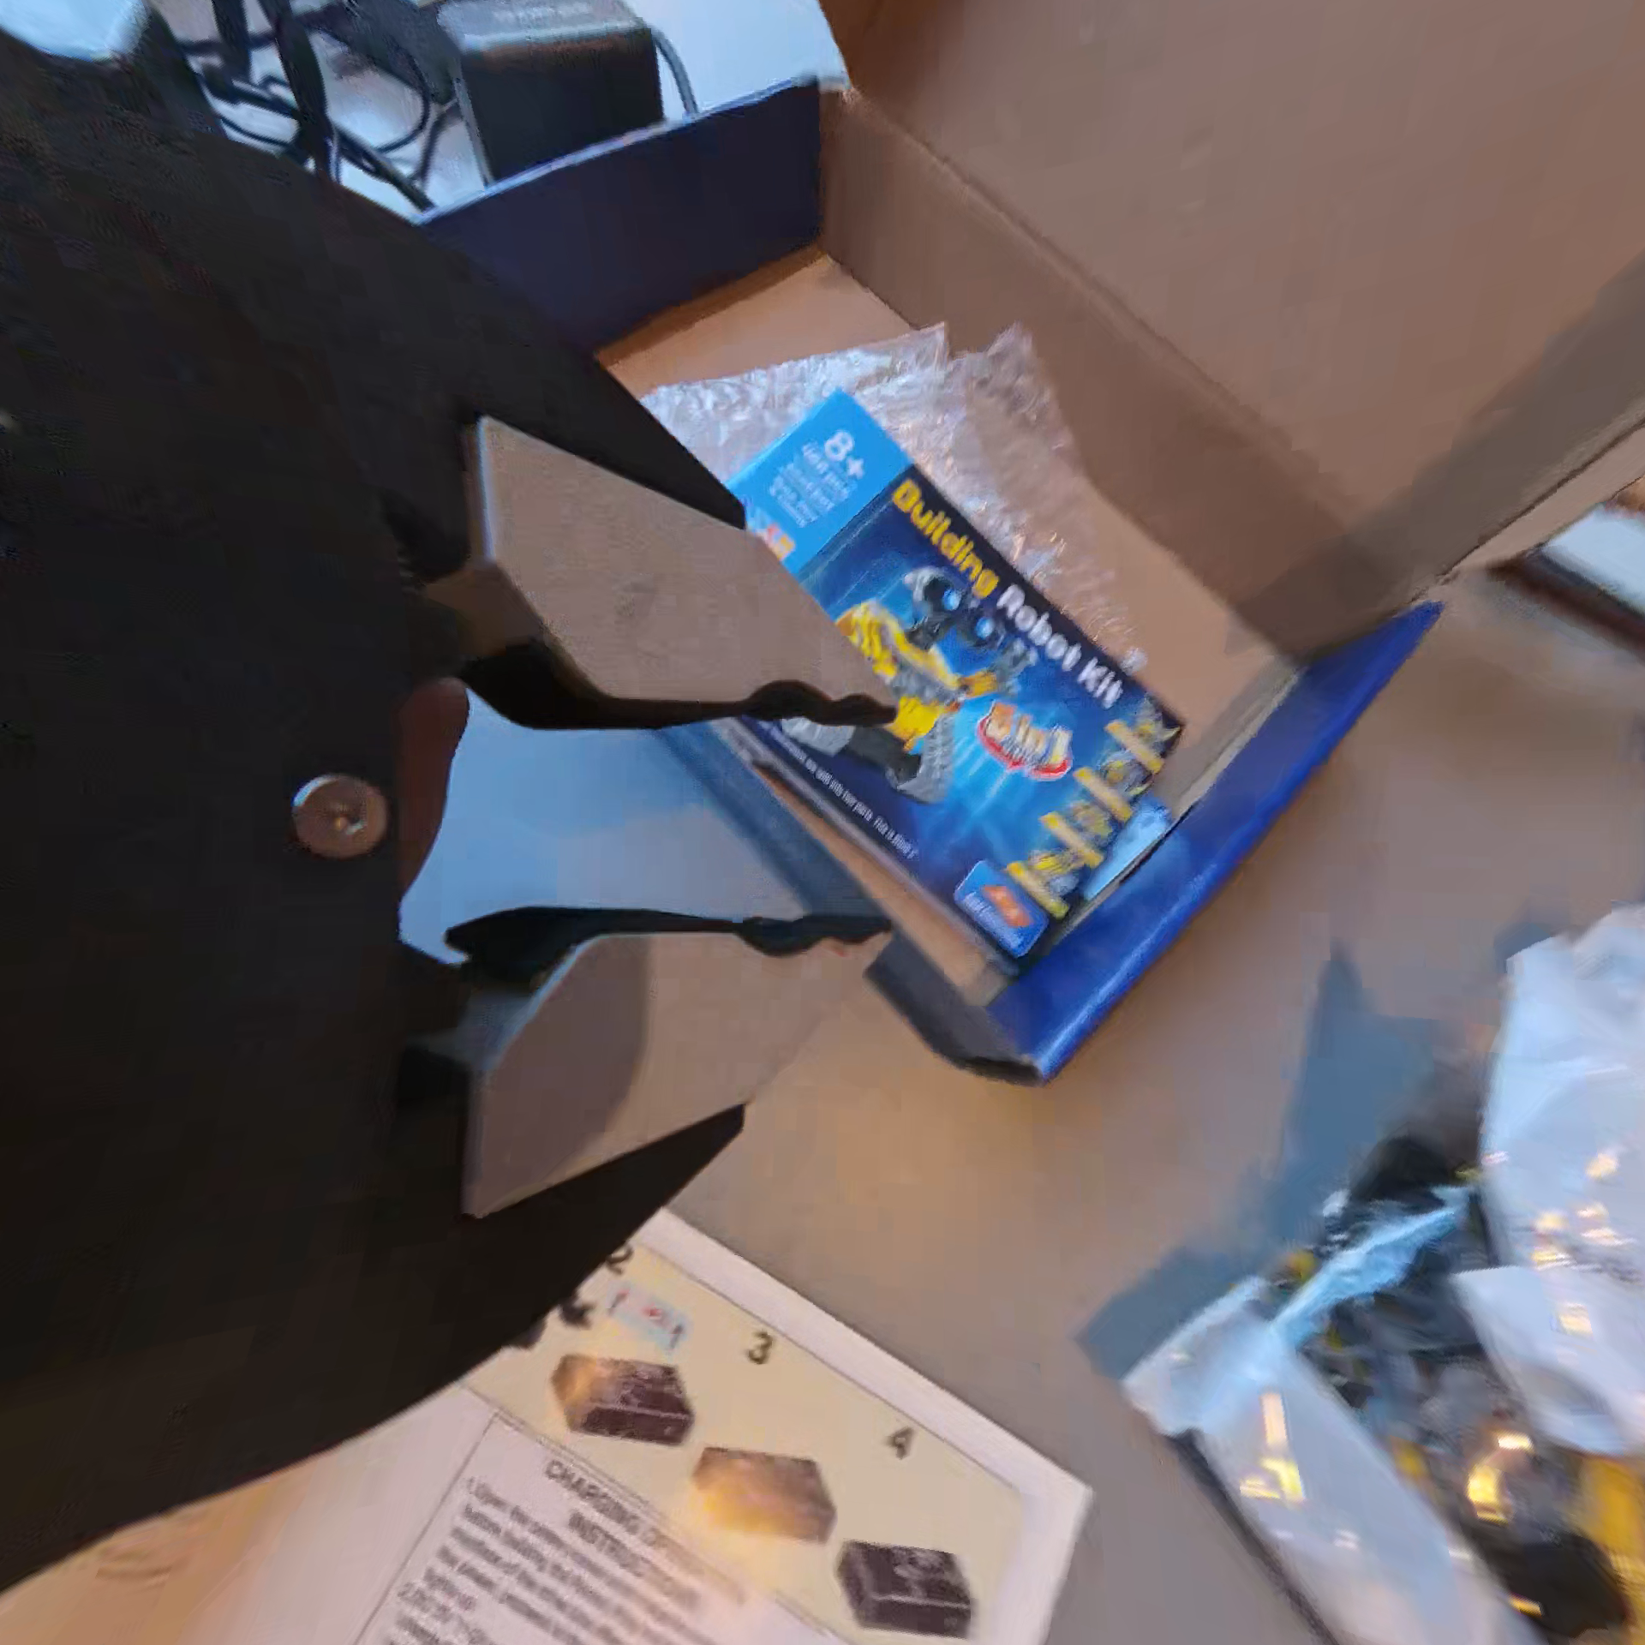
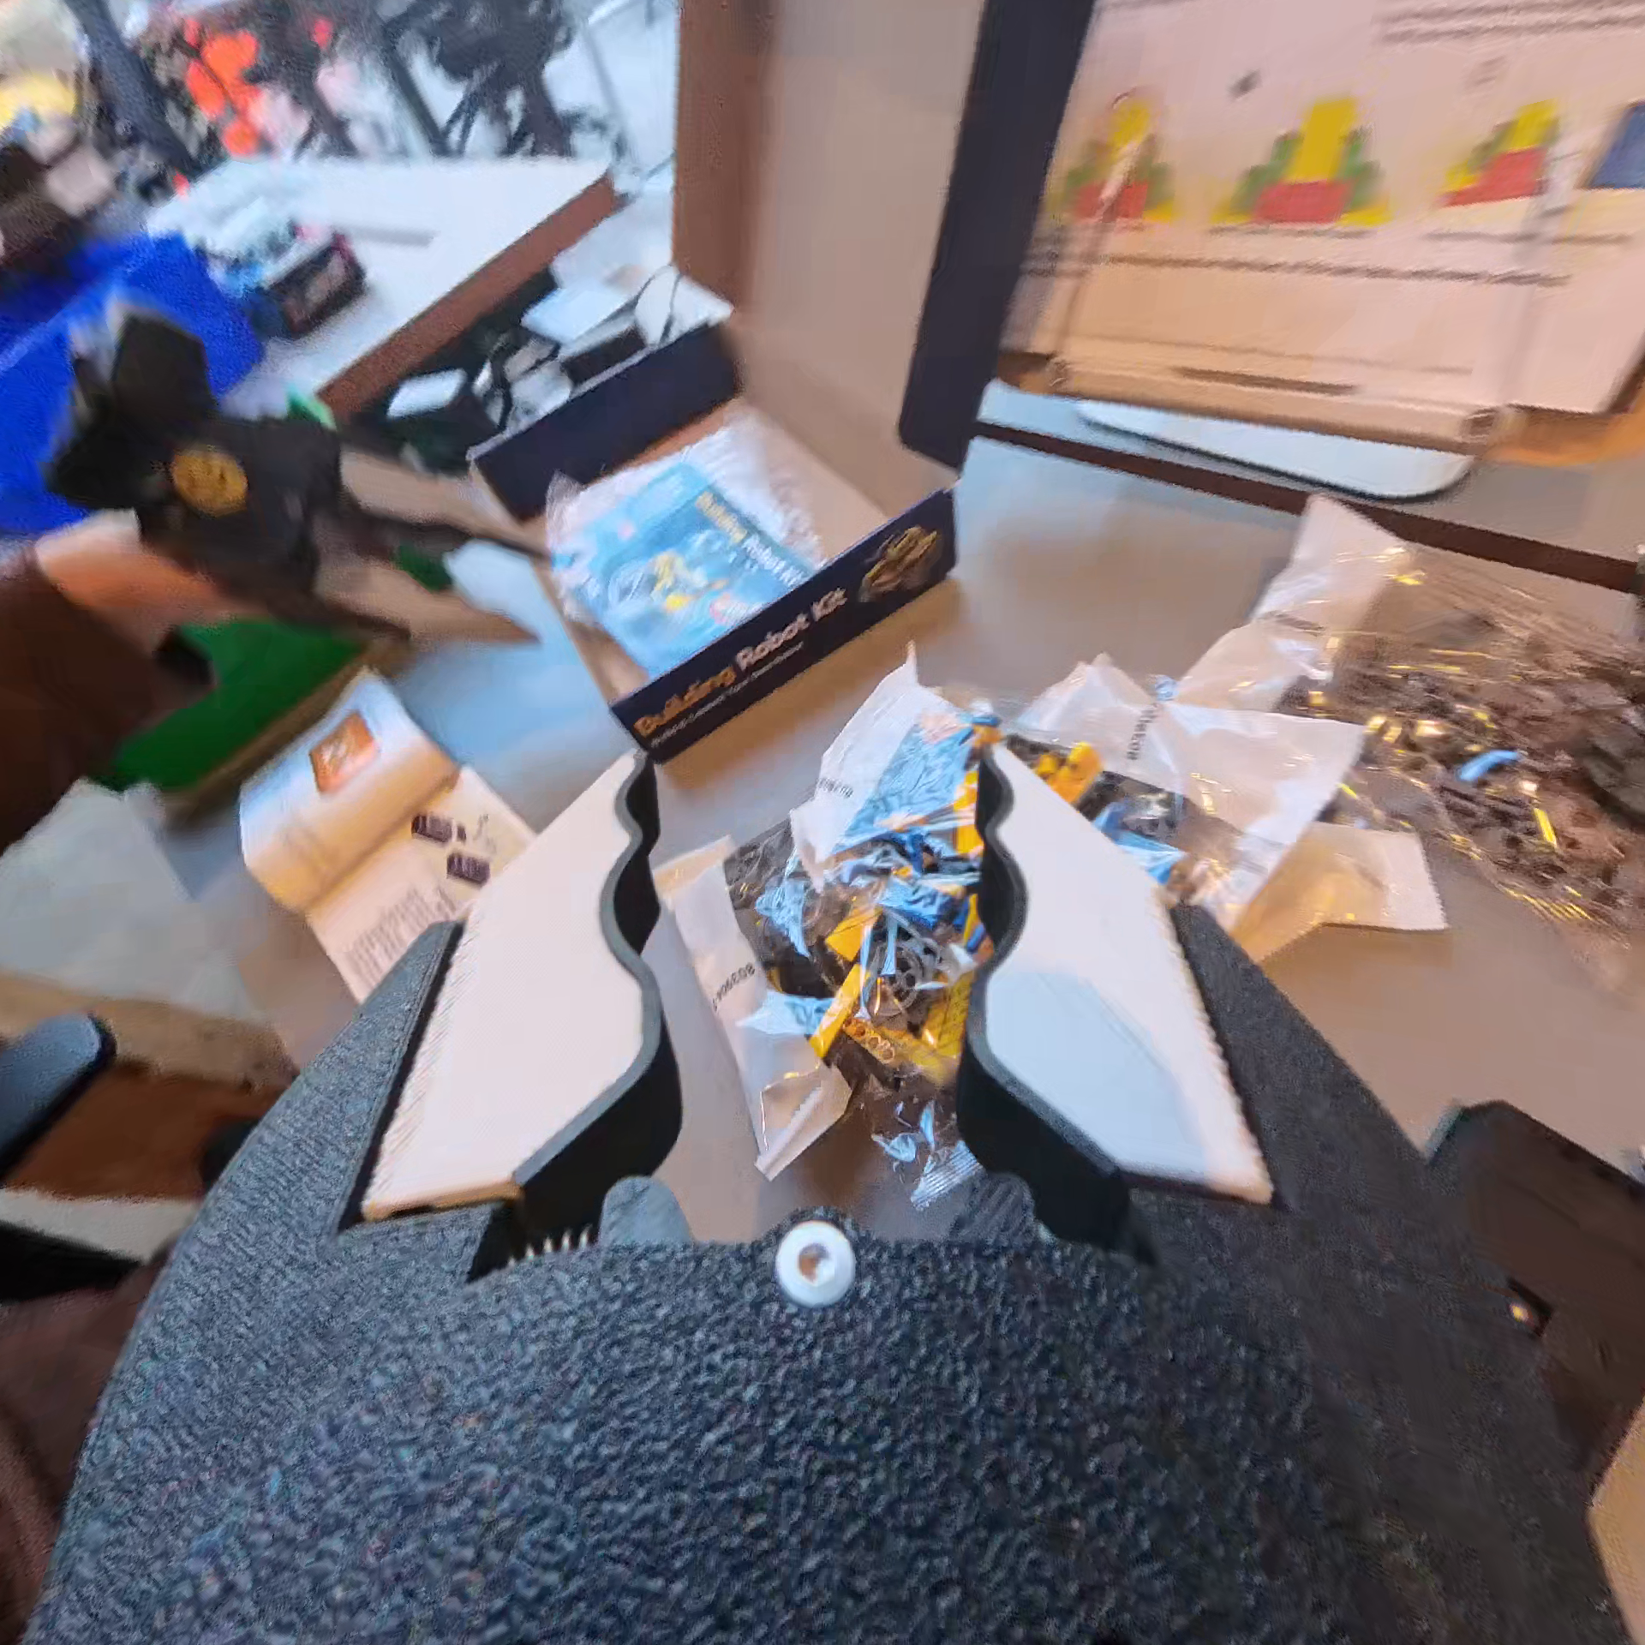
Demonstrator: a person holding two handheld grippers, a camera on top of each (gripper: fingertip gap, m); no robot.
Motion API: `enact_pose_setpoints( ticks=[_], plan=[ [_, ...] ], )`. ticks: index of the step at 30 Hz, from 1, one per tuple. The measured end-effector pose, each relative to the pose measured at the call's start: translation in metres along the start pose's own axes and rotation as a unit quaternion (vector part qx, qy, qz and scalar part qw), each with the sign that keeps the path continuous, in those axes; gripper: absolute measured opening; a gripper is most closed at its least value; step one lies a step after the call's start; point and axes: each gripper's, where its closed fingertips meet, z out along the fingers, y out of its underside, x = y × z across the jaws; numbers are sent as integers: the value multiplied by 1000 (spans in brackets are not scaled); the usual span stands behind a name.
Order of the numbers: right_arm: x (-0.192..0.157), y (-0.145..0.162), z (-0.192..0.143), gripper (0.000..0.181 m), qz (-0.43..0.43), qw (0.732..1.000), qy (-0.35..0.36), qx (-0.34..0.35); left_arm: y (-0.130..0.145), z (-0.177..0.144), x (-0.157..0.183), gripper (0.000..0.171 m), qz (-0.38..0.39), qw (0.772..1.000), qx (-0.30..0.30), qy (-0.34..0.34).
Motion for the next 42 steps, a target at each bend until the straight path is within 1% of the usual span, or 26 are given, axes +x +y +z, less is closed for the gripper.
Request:
enact_pose_setpoints(
  ticks=[2, 3, 5, 6, 7, 8, 9, 12, 16, 17, 19, 21, 23, 24, 26, 28, 29, 30, 33, 35, 37, 39, 40, 41, 42],
  plan=[
    [5, -9, -10, 70, 18, 999, 13, 26, 12, 12, 15, 40, 6, 999, -30, 14],
    [6, -9, -12, 71, 19, 999, 17, 27, 16, 18, 21, 40, 5, 999, -43, 20],
    [15, -1, -11, 74, 12, 999, 49, 7, 25, 31, 29, 41, 9, 997, -71, 23],
    [20, 4, -9, 75, 9, 998, 65, -6, 28, 37, 29, 37, 11, 996, -83, 8],
    [24, 11, -6, 77, 12, 997, 71, -22, 28, 41, 24, 24, 10, 996, -86, -18],
    [26, 19, 0, 80, 18, 997, 68, -39, 27, 43, 23, 20, 6, 996, -89, -24],
    [26, 27, 6, 82, 25, 996, 59, -53, 23, 44, 27, 17, -9, 996, -86, -16],
    [27, 47, 25, 82, 43, 995, 33, -89, 7, 45, 46, 13, -51, 997, -54, 25],
    [46, 74, 40, 77, 50, 987, 54, -141, -6, 38, 62, 12, -50, 998, -30, 32],
    [49, 77, 41, 74, 51, 986, 55, -146, -11, 32, 66, 16, -55, 998, -18, 33],
    [50, 81, 46, 66, 63, 986, 44, -149, -21, 17, 71, 19, -68, 997, 12, 36],
    [50, 91, 56, 67, 78, 983, 35, -165, -33, -7, 74, 19, -73, 995, 56, 25],
    [57, 107, 68, 69, 78, 976, 53, -197, -47, -33, 81, 18, -96, 989, 112, 26],
    [59, 111, 73, 65, 73, 975, 57, -204, -52, -43, 88, 18, -107, 985, 135, 34],
    [53, 111, 81, 41, 69, 977, 37, -197, -58, -58, 102, 19, -117, 978, 167, 44],
    [50, 109, 82, 19, 50, 979, 31, -194, -56, -63, 117, 19, -107, 978, 175, 49],
    [44, 104, 80, 10, 36, 982, 17, -183, -52, -63, 121, 19, -101, 979, 173, 43],
    [38, 98, 78, 5, 21, 986, 0, -168, -49, -64, 126, 19, -97, 980, 171, 41],
    [20, 83, 66, 4, -69, 987, -28, -142, -40, -66, 133, 19, -99, 980, 171, 39],
    [7, 79, 59, 4, -132, 981, -40, -138, -33, -65, 136, 19, -107, 978, 172, 42],
    [-11, 73, 53, 4, -172, 975, -70, -121, -26, -62, 138, 20, -121, 977, 172, 47],
    [-42, 67, 44, 4, -206, 965, -130, -96, -23, -61, 142, 26, -141, 971, 182, 59],
    [-62, 61, 37, 4, -230, 956, -164, -77, -23, -62, 144, 26, -158, 966, 192, 69],
    [-82, 56, 29, 4, -253, 946, -194, -56, -26, -63, 148, 30, -177, 959, 202, 89],
    [-101, 49, 20, 4, -275, 935, -221, -36, -30, -66, 155, 45, -192, 950, 212, 124]
  ],
)
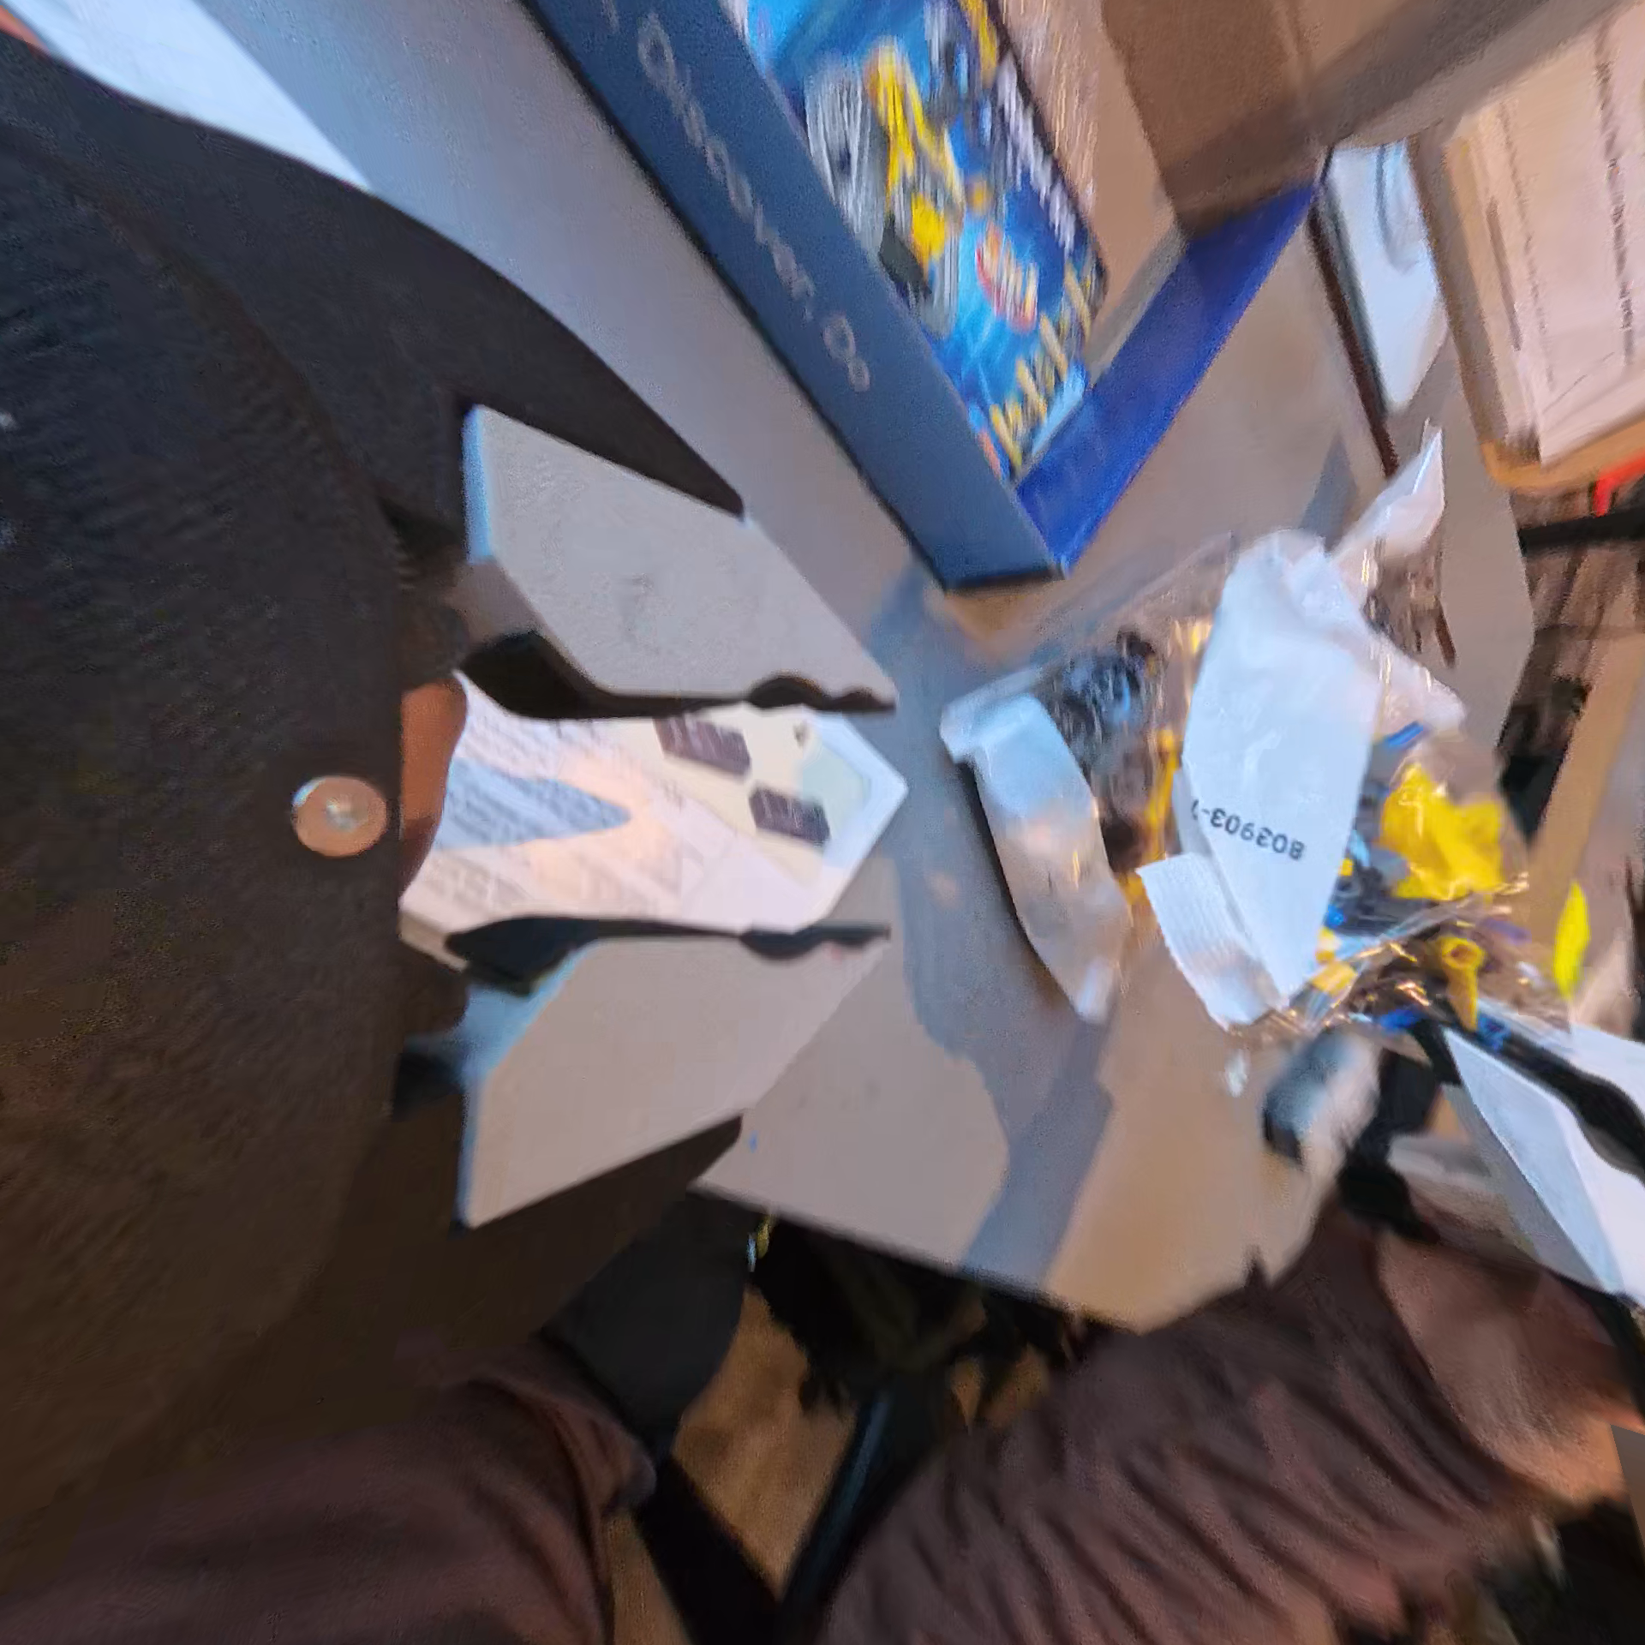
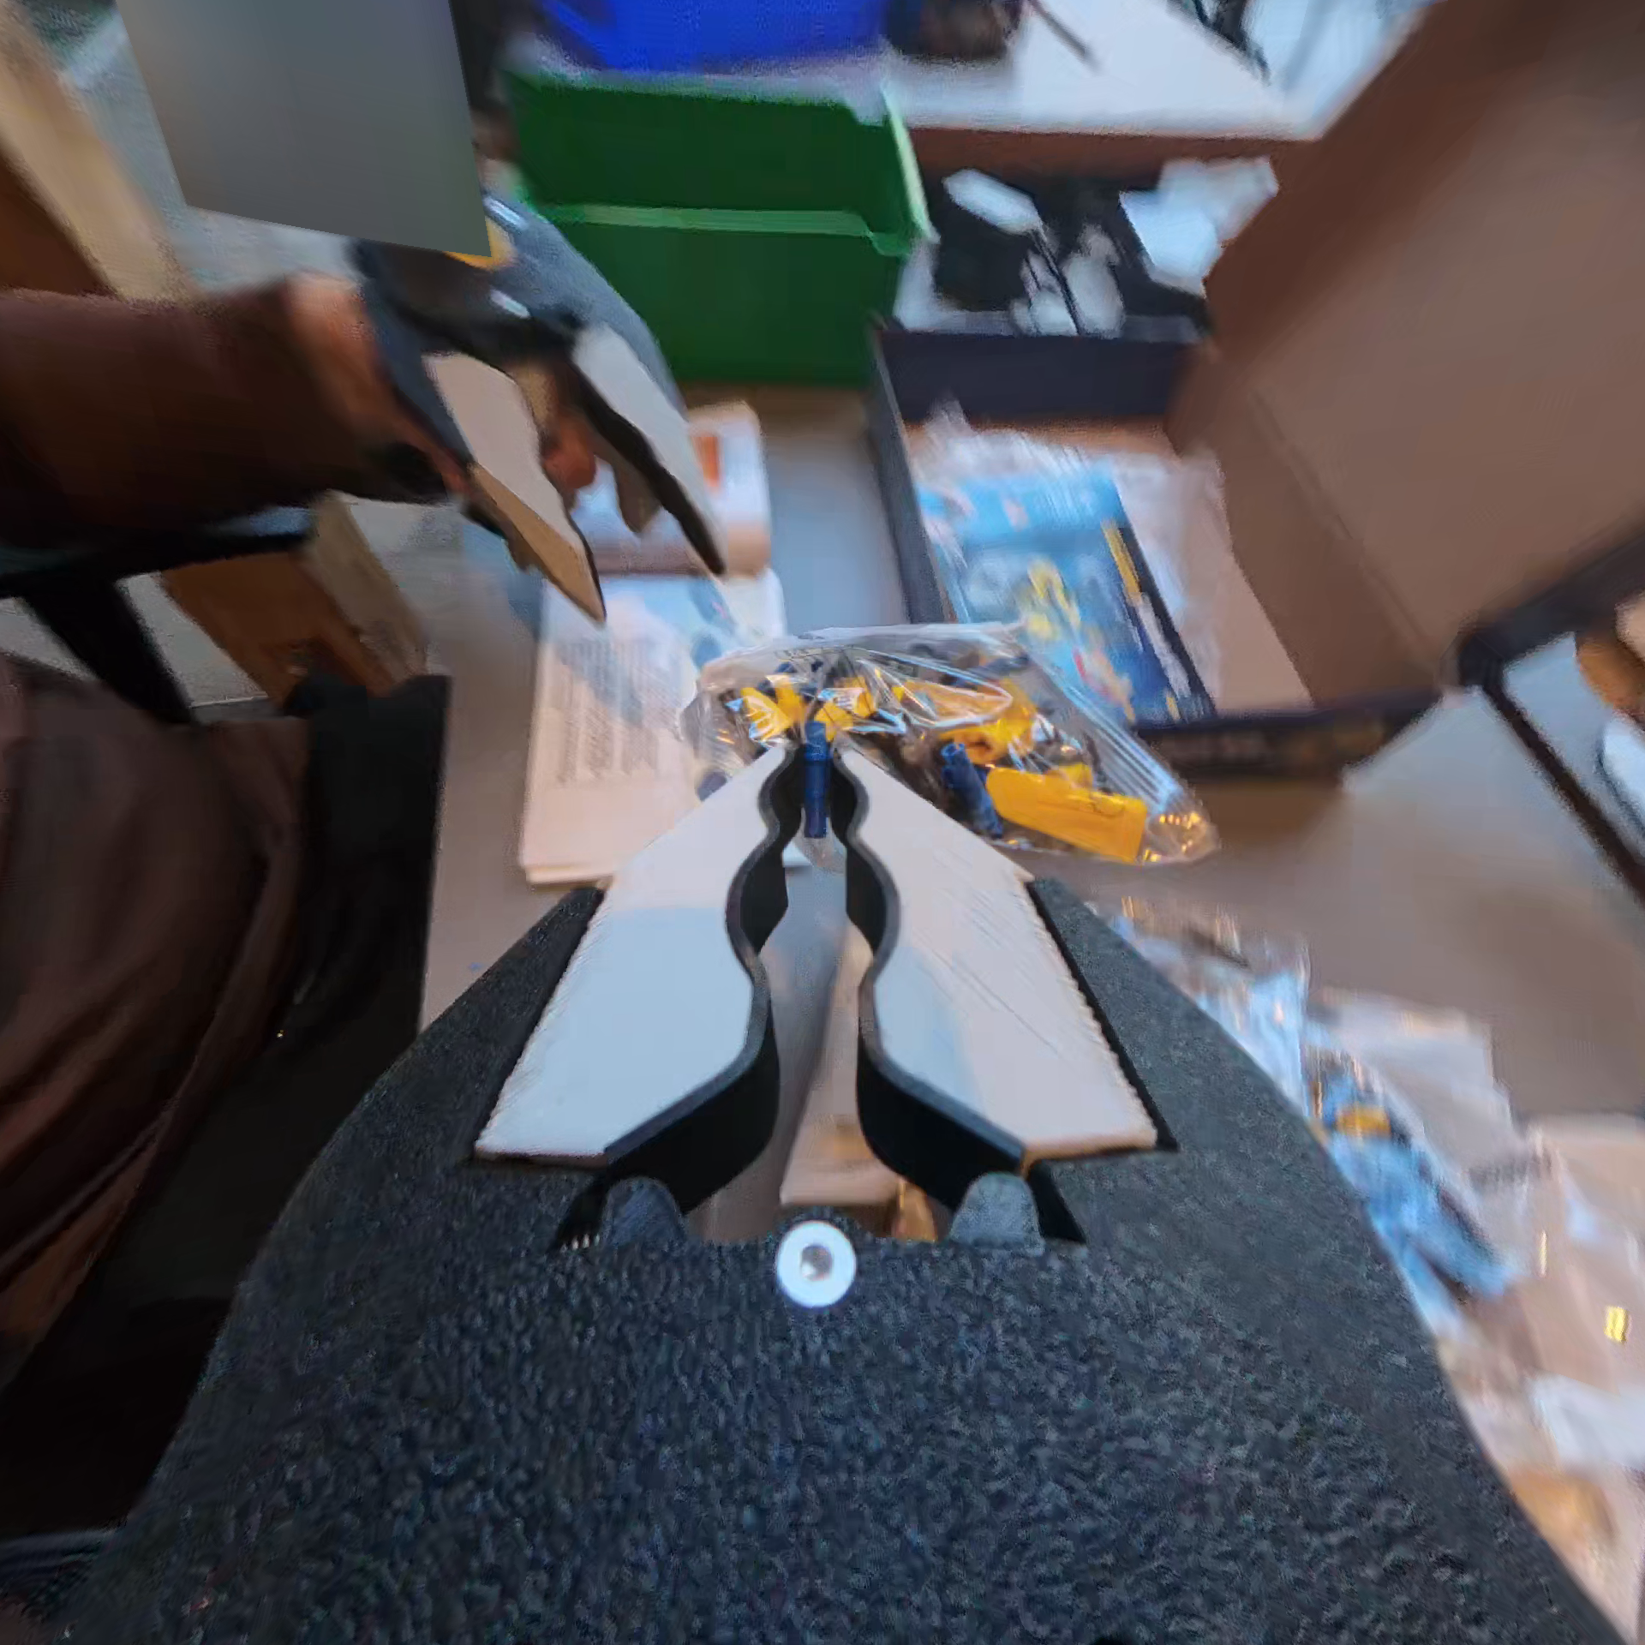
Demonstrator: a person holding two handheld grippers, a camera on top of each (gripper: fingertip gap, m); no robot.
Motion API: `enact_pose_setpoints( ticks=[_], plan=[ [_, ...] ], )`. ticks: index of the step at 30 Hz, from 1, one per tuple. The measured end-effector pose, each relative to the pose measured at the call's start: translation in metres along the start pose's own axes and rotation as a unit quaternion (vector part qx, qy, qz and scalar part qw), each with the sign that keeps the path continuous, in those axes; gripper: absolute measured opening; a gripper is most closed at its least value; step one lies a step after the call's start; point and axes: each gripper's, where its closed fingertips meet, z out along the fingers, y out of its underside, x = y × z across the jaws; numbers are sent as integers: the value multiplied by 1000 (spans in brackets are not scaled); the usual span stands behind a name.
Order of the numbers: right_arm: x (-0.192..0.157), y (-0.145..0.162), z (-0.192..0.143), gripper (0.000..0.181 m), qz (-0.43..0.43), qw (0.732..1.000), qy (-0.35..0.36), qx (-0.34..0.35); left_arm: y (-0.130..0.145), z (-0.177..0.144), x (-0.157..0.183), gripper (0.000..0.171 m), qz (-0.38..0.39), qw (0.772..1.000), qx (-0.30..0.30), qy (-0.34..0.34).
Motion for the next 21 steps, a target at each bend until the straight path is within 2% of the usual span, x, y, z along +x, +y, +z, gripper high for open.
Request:
enact_pose_setpoints(
  ticks=[1, 2, 3, 4, 5, 6, 8, 10, 11, 12, 14, 19, 20, 21],
  plan=[
    [-15, -15, -2, 4, -33, 999, -18, 23, -5, -2, 13, 64, -31, 998, 14, 50],
    [-31, -29, -5, 4, -72, 996, -34, 49, -16, -7, 29, 73, -76, 990, 42, 113],
    [-46, -41, -9, 4, -107, 990, -49, 71, -32, -17, 47, 79, -131, 969, 84, 194],
    [-59, -49, -12, 4, -130, 986, -62, 87, -48, -31, 62, 78, -185, 934, 126, 277],
    [-71, -55, -15, 4, -144, 982, -80, 96, -57, -41, 72, 72, -223, 902, 146, 340],
    [-83, -59, -16, 5, -156, 977, -102, 101, -59, -43, 75, 71, -245, 884, 150, 368],
    [-103, -60, -16, 4, -180, 970, -131, 100, -58, -37, 75, 73, -257, 882, 153, 364],
    [-111, -54, -8, 5, -192, 970, -136, 67, -64, -42, 82, 59, -258, 870, 170, 384],
    [-112, -50, -4, 5, -194, 970, -136, 52, -64, -37, 79, 57, -259, 878, 170, 365],
    [-111, -48, -2, 5, -191, 971, -134, 44, -60, -32, 73, 37, -249, 893, 170, 335],
    [-100, -45, 0, 6, -173, 978, -113, 30, -54, -28, 67, 18, -229, 909, 170, 305],
    [-47, -31, 8, 6, -70, 997, -23, -17, -53, -18, 45, 14, -238, 924, 204, 221],
    [-35, -31, 7, 10, -39, 999, -6, -13, -56, -19, 40, 13, -249, 919, 221, 210],
    [-30, -32, 6, 30, -5, 1000, -8, -4, -59, -21, 34, 13, -262, 913, 242, 200]
  ],
)
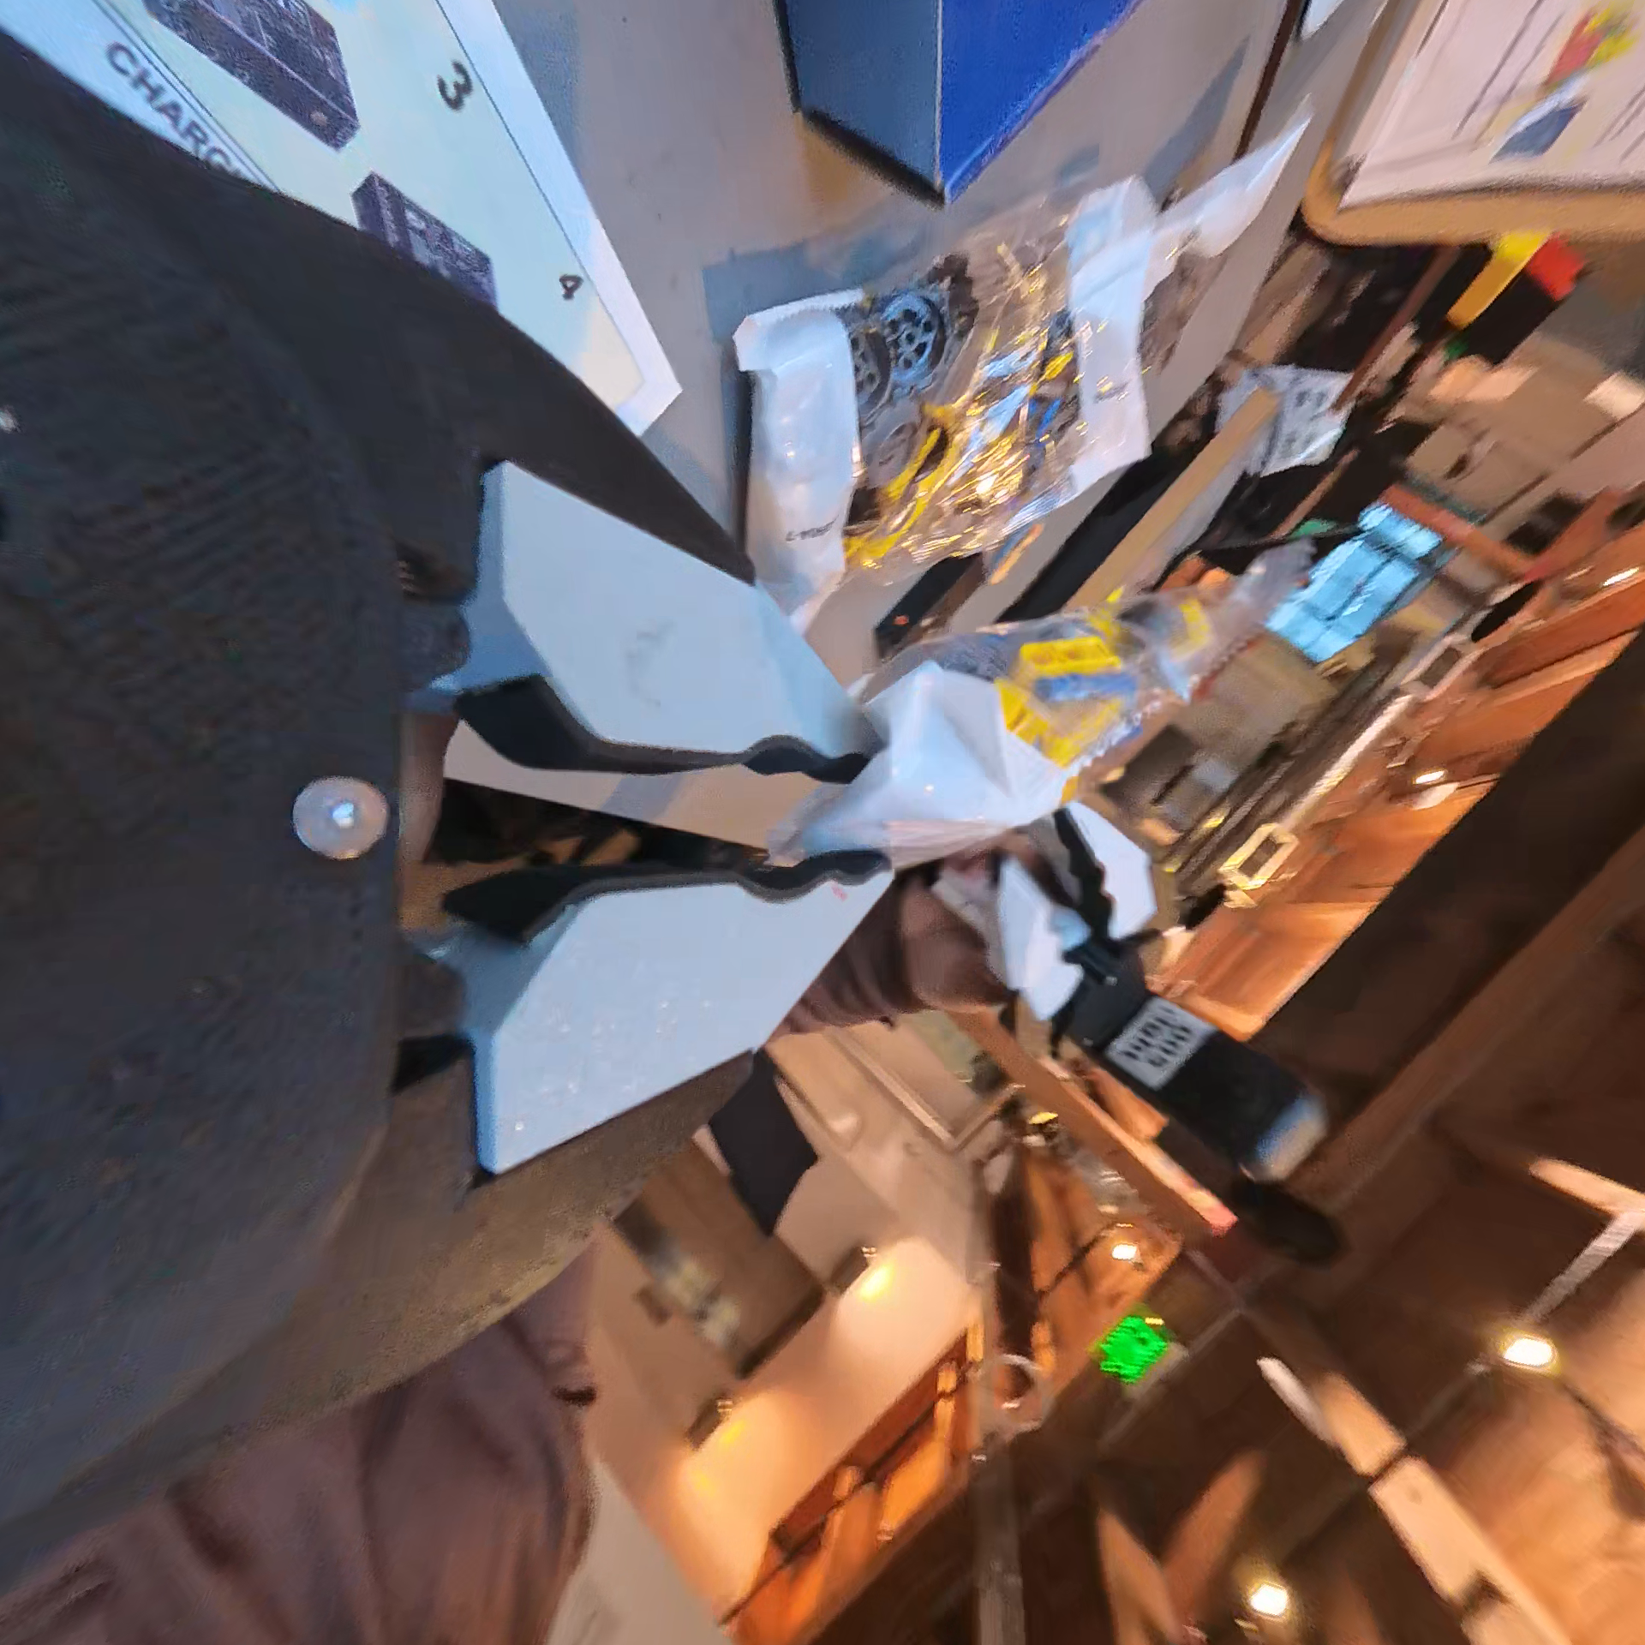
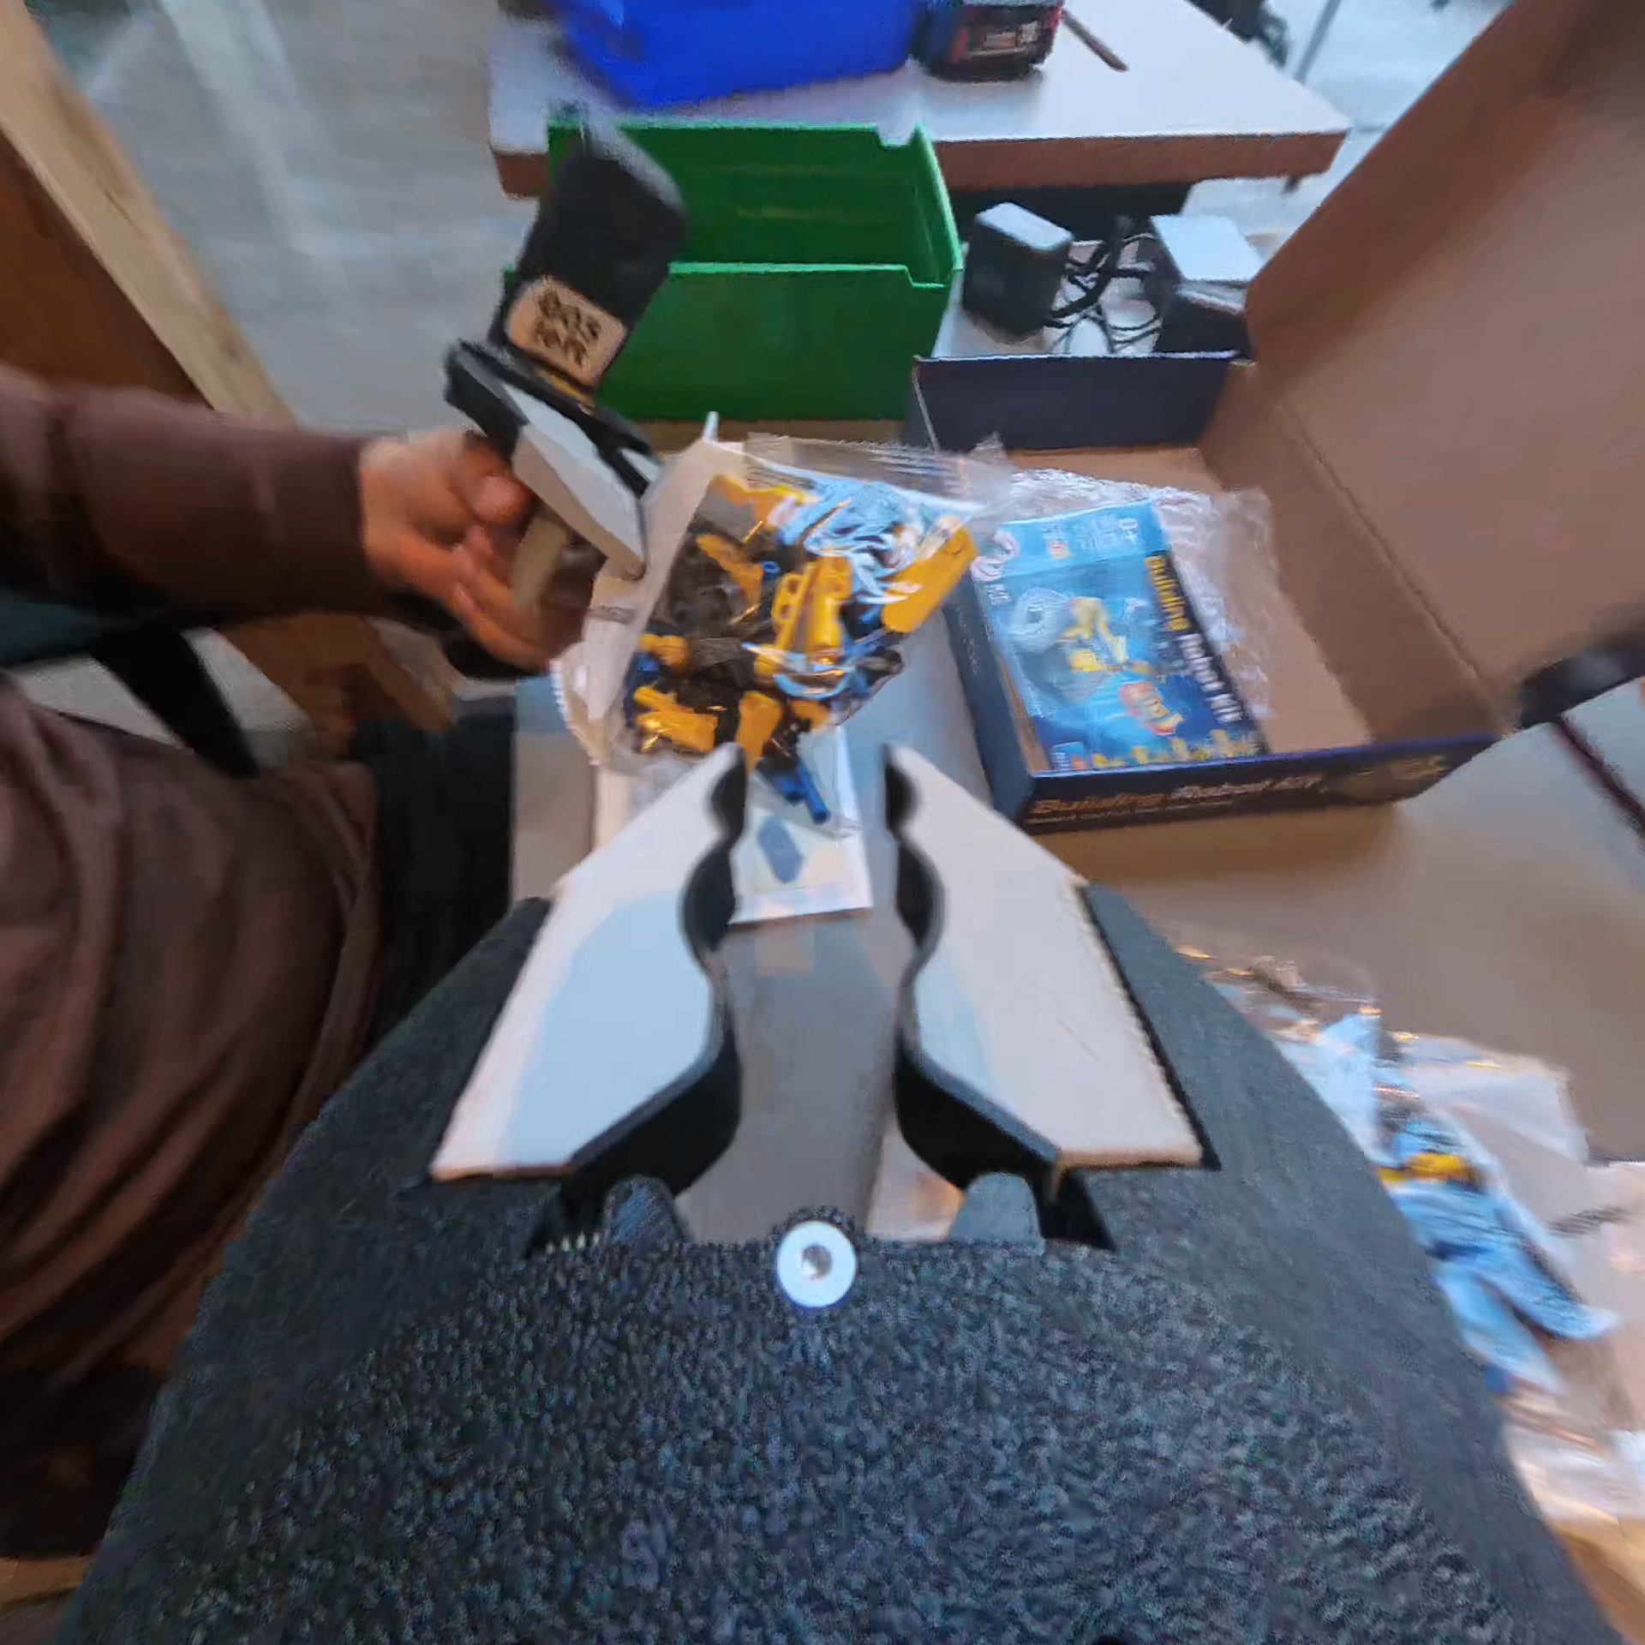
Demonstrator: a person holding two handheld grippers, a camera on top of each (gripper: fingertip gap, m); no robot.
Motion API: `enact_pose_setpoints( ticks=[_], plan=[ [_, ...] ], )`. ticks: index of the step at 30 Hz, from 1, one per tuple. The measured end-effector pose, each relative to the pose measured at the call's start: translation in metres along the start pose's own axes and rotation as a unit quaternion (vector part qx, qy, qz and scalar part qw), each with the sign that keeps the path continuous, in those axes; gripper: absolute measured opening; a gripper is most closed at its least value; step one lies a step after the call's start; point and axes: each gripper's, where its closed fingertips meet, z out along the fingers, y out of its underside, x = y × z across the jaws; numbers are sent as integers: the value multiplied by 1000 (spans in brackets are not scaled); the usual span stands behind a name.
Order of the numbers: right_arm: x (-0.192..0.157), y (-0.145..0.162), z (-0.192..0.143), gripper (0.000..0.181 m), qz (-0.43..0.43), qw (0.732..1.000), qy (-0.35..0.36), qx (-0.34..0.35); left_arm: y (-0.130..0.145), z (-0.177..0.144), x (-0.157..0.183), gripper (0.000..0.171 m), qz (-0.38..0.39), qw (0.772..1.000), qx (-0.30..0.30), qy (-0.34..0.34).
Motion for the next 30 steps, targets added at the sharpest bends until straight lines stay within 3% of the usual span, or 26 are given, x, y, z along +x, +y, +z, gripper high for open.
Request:
enact_pose_setpoints(
  ticks=[1, 6, 8, 11, 14, 15, 16, 17, 18, 24, 30],
  plan=[
    [1, -1, -1, 46, 35, 999, -17, 10, -7, -2, -2, 13, -7, 1000, 26, -5],
    [34, 8, -10, 50, 151, 988, 18, 26, -34, -14, 5, 13, 30, 993, 114, -4],
    [23, -4, -16, 55, 183, 981, -35, 62, -41, -16, 17, 13, 54, 988, 141, 9],
    [-10, -14, -12, 81, 223, 964, -128, 58, -44, -17, 34, 13, 105, 980, 170, 19],
    [-27, -16, 12, 83, 197, 971, -131, 23, -36, -12, 47, 13, 121, 978, 168, 39],
    [-37, -20, 19, 81, 191, 970, -149, 19, -33, -10, 49, 13, 126, 977, 166, 39],
    [-46, -24, 25, 66, 185, 968, -169, 20, -29, -7, 49, 13, 134, 977, 163, 36],
    [-52, -28, 29, 37, 180, 967, -181, 22, -25, -5, 47, 13, 141, 977, 156, 29],
    [-54, -29, 32, 31, 177, 967, -184, 19, -23, -5, 44, 13, 146, 978, 150, 17],
    [-51, -9, 25, 15, 163, 971, -172, -21, -12, -3, 30, 13, 248, 964, 87, -48],
    [-47, 9, 10, 15, 154, 974, -152, -59, -15, -10, 28, 15, 213, 976, 25, -25]
  ],
)
